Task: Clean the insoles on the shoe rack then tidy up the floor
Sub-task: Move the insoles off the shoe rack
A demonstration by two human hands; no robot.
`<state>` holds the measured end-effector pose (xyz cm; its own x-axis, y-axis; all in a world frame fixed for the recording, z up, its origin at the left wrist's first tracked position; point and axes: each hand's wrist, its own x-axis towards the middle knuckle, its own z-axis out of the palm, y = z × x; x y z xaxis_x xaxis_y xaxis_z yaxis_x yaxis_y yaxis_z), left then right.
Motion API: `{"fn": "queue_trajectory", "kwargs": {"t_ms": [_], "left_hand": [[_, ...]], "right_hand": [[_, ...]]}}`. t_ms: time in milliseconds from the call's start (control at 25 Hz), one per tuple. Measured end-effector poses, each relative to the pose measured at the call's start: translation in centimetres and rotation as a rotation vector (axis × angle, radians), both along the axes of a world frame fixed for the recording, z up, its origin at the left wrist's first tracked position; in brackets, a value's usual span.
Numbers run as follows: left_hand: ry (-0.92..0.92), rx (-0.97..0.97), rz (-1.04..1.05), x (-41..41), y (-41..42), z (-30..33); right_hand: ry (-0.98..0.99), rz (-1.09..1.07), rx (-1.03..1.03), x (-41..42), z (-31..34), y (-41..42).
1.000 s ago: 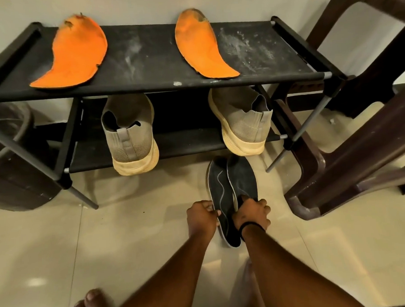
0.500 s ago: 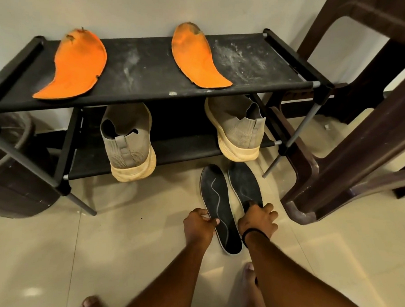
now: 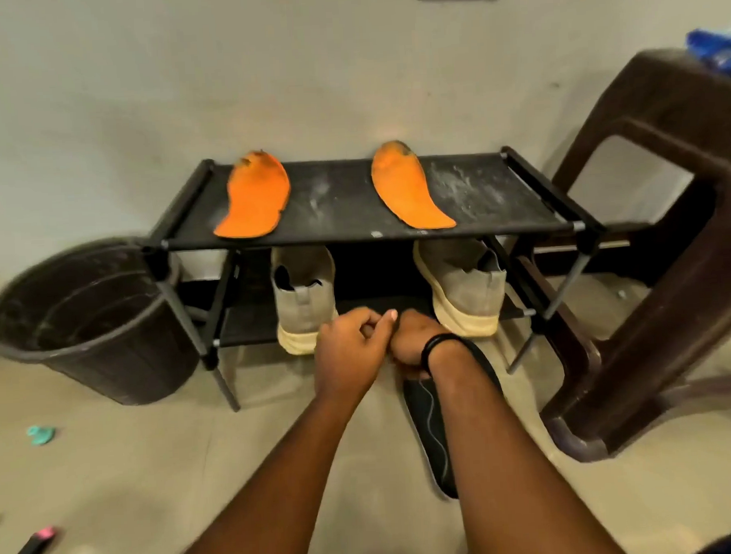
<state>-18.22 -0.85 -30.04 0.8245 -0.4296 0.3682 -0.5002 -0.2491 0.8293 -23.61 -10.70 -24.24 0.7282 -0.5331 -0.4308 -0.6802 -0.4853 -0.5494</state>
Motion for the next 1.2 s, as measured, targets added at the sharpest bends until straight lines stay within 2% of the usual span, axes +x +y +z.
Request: {"fn": "queue_trajectory", "kwargs": {"t_ms": [80, 160, 280, 360, 400, 480, 600, 640, 720, 880, 960, 1040, 1200], "left_hand": [[-0.114, -0.162, 0.033, 1.4, 1.3, 5.5], [-0.223, -0.248, 0.122, 3.0, 2.1, 9.9], [-0.335, -0.193, 0.311, 6.2, 4.0, 15.1], [-0.345, -0.07, 0.335, 9.5, 5.1, 16.7], [-0.328, 0.038, 0.323, 11.1, 5.4, 17.1], [-0.218, 0.318, 0.287, 13.7, 5.8, 17.0], [-0.12, 0.721, 0.327, 14.7, 5.4, 15.2], [-0.13, 0.804, 0.34, 14.7, 5.1, 14.6], [-0.103, 0.849, 0.334, 15.1, 4.4, 14.3], [0.082, 0.631, 0.274, 16.5, 3.9, 14.5], [0.06, 0.38, 0.306, 16.3, 3.9, 14.3], [0.036, 0.113, 0.329, 15.6, 3.9, 14.5], [0.17, -0.292, 0.309, 12.5, 3.9, 15.4]], "right_hand": [[-0.149, 0.104, -0.078, 1.5, 5.0, 0.8], [-0.372, 0.088, -0.184, 2.9, 8.9, 1.5], [-0.694, -0.045, -0.355, 5.0, 12.1, 2.3], [-0.763, -0.128, -0.491, 6.1, 12.5, 1.3], [-0.704, -0.154, -0.567, 6.4, 12.5, 0.4], [-0.433, -0.18, -0.639, 6.4, 12.0, -1.9], [-0.108, -0.21, -0.549, 6.2, 10.5, -4.8], [-0.031, -0.196, -0.518, 6.4, 9.8, -5.2], [0.033, -0.174, -0.528, 6.9, 8.9, -5.2], [-0.087, -0.247, -0.537, 7.5, 9.0, -5.4], [-0.233, -0.329, -0.51, 7.3, 9.3, -6.0], [-0.399, -0.323, -0.462, 7.1, 9.6, -6.1], [-0.746, -0.302, -0.302, 6.5, 10.5, -3.4]]}}
